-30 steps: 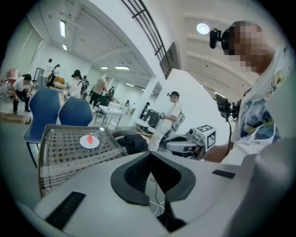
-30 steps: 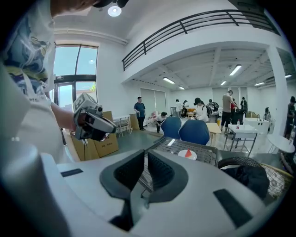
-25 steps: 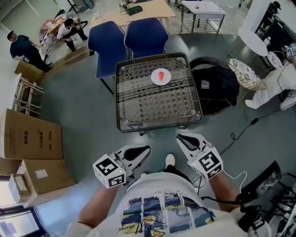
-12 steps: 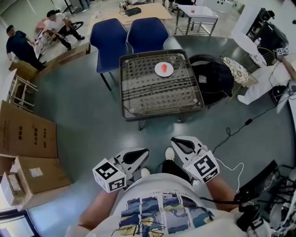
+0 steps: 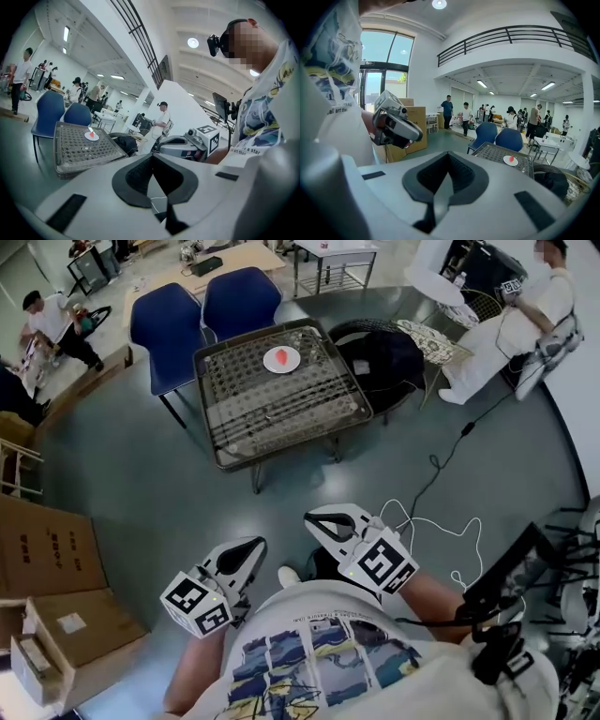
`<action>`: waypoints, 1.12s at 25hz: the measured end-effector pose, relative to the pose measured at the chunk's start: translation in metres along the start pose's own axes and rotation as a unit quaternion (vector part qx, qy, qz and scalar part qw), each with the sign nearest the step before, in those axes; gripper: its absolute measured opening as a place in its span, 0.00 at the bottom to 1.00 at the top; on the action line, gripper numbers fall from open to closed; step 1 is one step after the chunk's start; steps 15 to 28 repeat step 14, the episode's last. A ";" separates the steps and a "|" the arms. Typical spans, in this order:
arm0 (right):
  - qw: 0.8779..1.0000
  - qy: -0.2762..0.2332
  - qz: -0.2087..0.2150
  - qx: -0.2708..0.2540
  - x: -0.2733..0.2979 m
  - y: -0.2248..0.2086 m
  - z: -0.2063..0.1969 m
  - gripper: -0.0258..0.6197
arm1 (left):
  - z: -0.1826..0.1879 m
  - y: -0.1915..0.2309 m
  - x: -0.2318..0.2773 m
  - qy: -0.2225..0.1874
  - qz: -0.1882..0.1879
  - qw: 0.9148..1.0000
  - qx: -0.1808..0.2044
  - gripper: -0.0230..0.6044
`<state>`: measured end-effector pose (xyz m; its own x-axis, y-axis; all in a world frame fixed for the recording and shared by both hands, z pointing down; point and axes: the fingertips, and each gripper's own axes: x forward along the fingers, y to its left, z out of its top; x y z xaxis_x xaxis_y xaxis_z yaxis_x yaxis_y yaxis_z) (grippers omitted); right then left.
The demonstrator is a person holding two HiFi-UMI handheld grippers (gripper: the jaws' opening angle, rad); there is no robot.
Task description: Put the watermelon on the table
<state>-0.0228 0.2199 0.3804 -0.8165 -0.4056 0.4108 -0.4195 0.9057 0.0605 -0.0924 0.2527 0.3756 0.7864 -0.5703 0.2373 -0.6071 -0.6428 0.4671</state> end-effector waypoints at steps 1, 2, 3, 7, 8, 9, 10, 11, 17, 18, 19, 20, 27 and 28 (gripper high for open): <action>1.000 -0.001 0.000 -0.001 0.000 0.003 0.001 0.06 | -0.001 -0.001 -0.002 0.000 0.000 1.000 0.001 0.05; 1.000 -0.001 -0.001 -0.003 -0.001 0.007 0.001 0.06 | -0.002 -0.002 -0.004 0.000 -0.001 1.000 0.002 0.05; 1.000 -0.002 -0.001 -0.004 -0.001 0.010 0.002 0.06 | -0.002 -0.003 -0.006 -0.001 -0.002 1.000 0.002 0.05; 1.000 -0.003 -0.001 -0.007 -0.002 0.020 0.005 0.06 | -0.005 -0.007 -0.013 -0.003 -0.005 1.000 0.005 0.05; 1.000 -0.003 -0.002 -0.008 -0.003 0.022 0.006 0.06 | -0.005 -0.008 -0.013 -0.003 -0.006 1.000 0.005 0.05; 1.000 -0.003 -0.003 -0.008 -0.004 0.023 0.007 0.06 | -0.005 -0.009 -0.014 -0.003 -0.008 1.000 0.006 0.05; 1.000 -0.003 -0.003 -0.008 -0.005 0.024 0.007 0.06 | -0.005 -0.011 -0.014 -0.003 -0.008 1.000 0.006 0.05; 1.000 -0.001 -0.003 -0.009 -0.005 0.025 0.007 0.06 | -0.006 -0.012 -0.015 -0.004 -0.007 1.000 0.006 0.05; 1.000 0.010 -0.003 -0.014 -0.008 0.027 0.004 0.06 | -0.009 -0.015 -0.017 -0.005 -0.004 1.000 0.006 0.05; 1.000 0.010 -0.003 -0.014 -0.008 0.027 0.004 0.06 | -0.009 -0.015 -0.017 -0.005 -0.004 1.000 0.006 0.05; 1.000 0.010 -0.003 -0.014 -0.008 0.027 0.004 0.06 | -0.009 -0.015 -0.017 -0.005 -0.004 1.000 0.006 0.05; 1.000 0.010 -0.003 -0.014 -0.008 0.027 0.004 0.06 | -0.009 -0.015 -0.017 -0.005 -0.004 1.000 0.006 0.05; 1.000 0.010 -0.003 -0.014 -0.008 0.027 0.004 0.06 | -0.009 -0.015 -0.017 -0.005 -0.004 1.000 0.006 0.05; 1.000 0.010 -0.003 -0.014 -0.008 0.027 0.004 0.06 | -0.009 -0.015 -0.017 -0.005 -0.004 1.000 0.006 0.05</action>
